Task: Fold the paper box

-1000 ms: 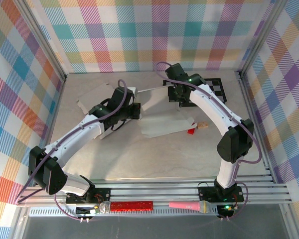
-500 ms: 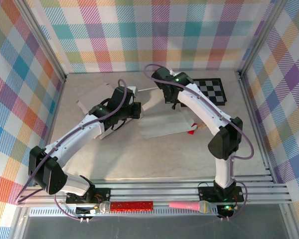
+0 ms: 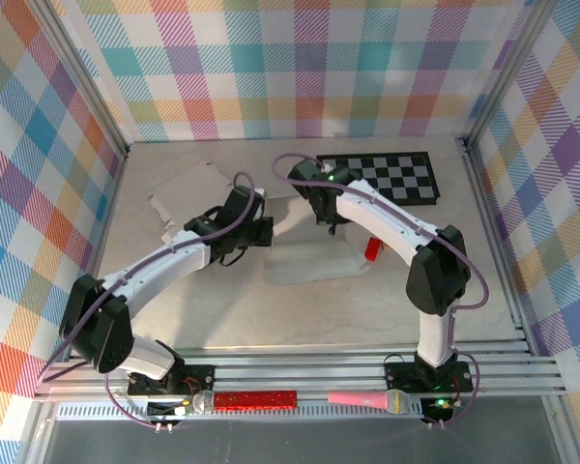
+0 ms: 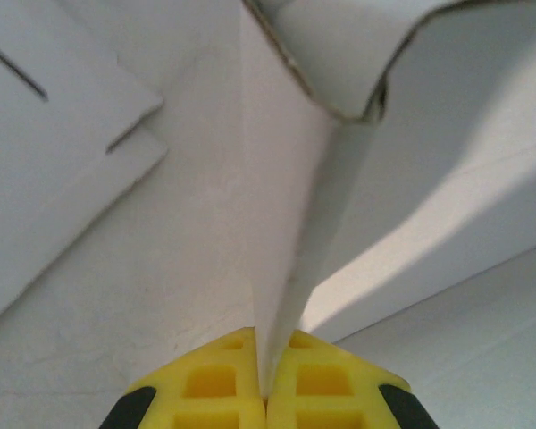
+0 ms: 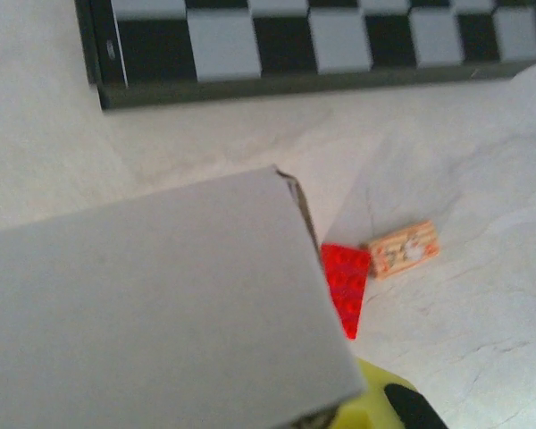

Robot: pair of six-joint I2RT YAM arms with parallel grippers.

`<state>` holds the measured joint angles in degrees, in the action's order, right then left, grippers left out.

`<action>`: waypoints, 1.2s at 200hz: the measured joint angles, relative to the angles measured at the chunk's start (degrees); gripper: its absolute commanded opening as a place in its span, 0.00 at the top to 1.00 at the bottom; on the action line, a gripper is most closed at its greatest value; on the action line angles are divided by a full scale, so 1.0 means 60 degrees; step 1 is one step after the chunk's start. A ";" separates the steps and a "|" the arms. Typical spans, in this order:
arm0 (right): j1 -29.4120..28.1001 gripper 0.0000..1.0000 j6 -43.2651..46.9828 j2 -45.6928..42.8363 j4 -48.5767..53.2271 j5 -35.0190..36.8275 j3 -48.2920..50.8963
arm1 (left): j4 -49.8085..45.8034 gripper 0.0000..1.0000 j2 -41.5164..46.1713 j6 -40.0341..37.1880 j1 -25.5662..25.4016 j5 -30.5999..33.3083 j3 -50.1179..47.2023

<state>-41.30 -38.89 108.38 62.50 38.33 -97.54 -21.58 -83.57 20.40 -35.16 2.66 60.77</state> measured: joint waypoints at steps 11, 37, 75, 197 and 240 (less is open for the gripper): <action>-0.0095 1.00 -0.0036 -0.0189 -0.0747 -0.0153 0.1013 | 0.0408 1.00 -0.0255 0.0120 0.0000 -0.0025 -0.0488; -0.0215 1.00 -0.0171 -0.0175 -0.1490 -0.0444 0.1938 | 0.1275 0.99 -0.0965 0.0386 0.0007 -0.0033 -0.1191; -0.0182 1.00 -0.0197 0.0131 -0.1599 -0.0510 0.1923 | 0.2040 0.88 -0.1836 0.0572 0.0073 0.0073 -0.1209; 0.0175 1.00 -0.0386 0.0743 -0.1563 -0.1005 0.1610 | 0.0521 1.00 -0.3384 0.1406 -0.0539 0.2375 0.0761; 0.0324 1.00 -0.0393 0.0852 -0.1698 -0.1519 0.1610 | -0.0233 1.00 -0.3821 0.2076 -0.0947 0.3705 0.1308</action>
<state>-39.35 -41.25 113.49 52.31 29.21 -87.88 -22.98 -106.50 32.86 -40.84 24.88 68.62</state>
